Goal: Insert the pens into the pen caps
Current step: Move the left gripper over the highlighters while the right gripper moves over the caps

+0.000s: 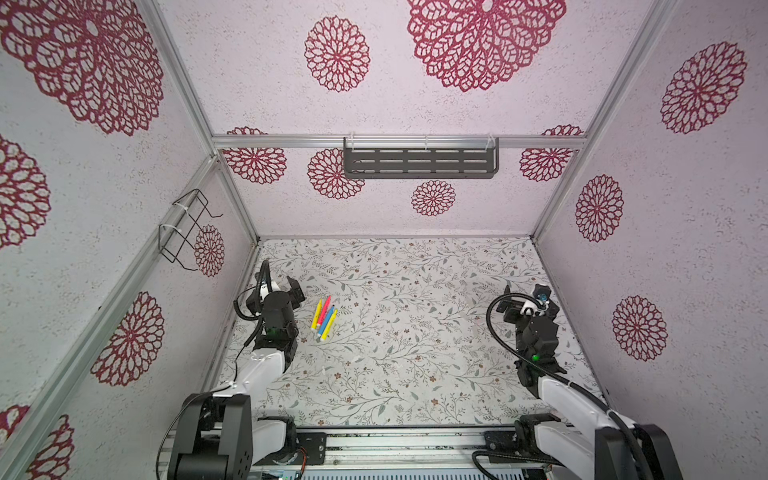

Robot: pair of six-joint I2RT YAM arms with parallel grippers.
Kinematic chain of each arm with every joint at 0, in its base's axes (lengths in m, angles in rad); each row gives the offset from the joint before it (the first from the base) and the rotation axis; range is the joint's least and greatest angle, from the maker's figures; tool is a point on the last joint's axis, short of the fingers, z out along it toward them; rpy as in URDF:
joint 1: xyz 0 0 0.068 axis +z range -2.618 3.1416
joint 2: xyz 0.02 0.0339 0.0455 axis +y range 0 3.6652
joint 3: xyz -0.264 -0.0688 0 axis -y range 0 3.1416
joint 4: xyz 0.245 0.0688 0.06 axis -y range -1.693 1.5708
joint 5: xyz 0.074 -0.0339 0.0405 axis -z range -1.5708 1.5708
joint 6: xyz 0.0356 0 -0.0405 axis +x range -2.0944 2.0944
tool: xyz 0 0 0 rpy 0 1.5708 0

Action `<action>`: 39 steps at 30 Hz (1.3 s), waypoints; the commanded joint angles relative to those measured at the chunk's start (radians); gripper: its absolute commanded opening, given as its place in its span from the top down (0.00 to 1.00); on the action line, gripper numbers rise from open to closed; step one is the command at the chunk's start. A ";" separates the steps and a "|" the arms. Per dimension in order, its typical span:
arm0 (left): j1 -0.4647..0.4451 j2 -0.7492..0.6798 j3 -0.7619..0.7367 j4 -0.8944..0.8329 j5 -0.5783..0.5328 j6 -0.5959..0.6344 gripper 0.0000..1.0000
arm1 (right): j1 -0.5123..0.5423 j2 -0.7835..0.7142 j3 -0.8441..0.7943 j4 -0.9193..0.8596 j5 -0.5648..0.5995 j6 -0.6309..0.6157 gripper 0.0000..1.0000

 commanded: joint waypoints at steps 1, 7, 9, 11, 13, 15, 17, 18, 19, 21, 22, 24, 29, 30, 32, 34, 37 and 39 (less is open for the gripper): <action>-0.006 -0.058 0.095 -0.319 -0.065 -0.238 0.01 | 0.004 -0.094 0.041 -0.316 -0.018 0.226 0.01; -0.015 -0.032 0.270 -0.612 0.361 -0.306 0.00 | -0.029 -0.233 0.063 -0.552 -0.237 0.552 0.01; -0.074 -0.023 0.300 -0.685 0.344 -0.279 0.02 | -0.025 -0.232 0.089 -0.624 -0.284 0.570 0.01; -0.140 0.002 0.343 -0.791 0.312 -0.260 0.03 | -0.020 -0.214 0.117 -0.691 -0.336 0.561 0.01; -0.181 0.028 0.359 -0.850 0.332 -0.248 0.05 | -0.012 -0.189 0.147 -0.745 -0.402 0.522 0.01; -0.203 0.055 0.369 -0.898 0.367 -0.248 0.09 | 0.002 -0.147 0.193 -0.829 -0.440 0.476 0.01; -0.221 0.078 0.375 -0.942 0.392 -0.261 0.11 | 0.032 -0.099 0.236 -0.922 -0.433 0.441 0.01; -0.227 0.084 0.375 -0.953 0.404 -0.261 0.12 | 0.050 -0.082 0.246 -0.945 -0.426 0.432 0.01; -0.235 0.088 0.372 -0.962 0.411 -0.263 0.13 | 0.074 -0.067 0.252 -0.965 -0.407 0.423 0.01; -0.244 0.092 0.360 -0.961 0.428 -0.264 0.13 | 0.131 -0.042 0.264 -1.001 -0.343 0.425 0.01; -0.247 0.092 0.353 -0.957 0.433 -0.267 0.13 | 0.154 -0.034 0.268 -1.017 -0.308 0.430 0.01; -0.252 0.092 0.342 -0.953 0.443 -0.270 0.14 | 0.181 -0.029 0.264 -1.032 -0.272 0.448 0.01; -0.254 0.079 0.320 -0.958 0.462 -0.282 0.19 | 0.209 -0.042 0.227 -1.017 -0.240 0.491 0.01; -0.253 0.075 0.314 -0.958 0.458 -0.287 0.20 | 0.213 -0.049 0.220 -1.017 -0.226 0.497 0.01; -0.254 0.068 0.305 -0.963 0.461 -0.296 0.20 | 0.217 -0.060 0.209 -1.018 -0.213 0.504 0.01; -0.257 0.057 0.288 -0.953 0.470 -0.308 0.21 | 0.219 -0.070 0.201 -1.026 -0.185 0.522 0.01; -0.258 0.049 0.270 -0.947 0.483 -0.314 0.21 | 0.219 -0.059 0.212 -1.056 -0.201 0.511 0.01; -0.260 0.050 0.269 -0.954 0.483 -0.313 0.22 | 0.220 -0.043 0.216 -1.068 -0.221 0.514 0.01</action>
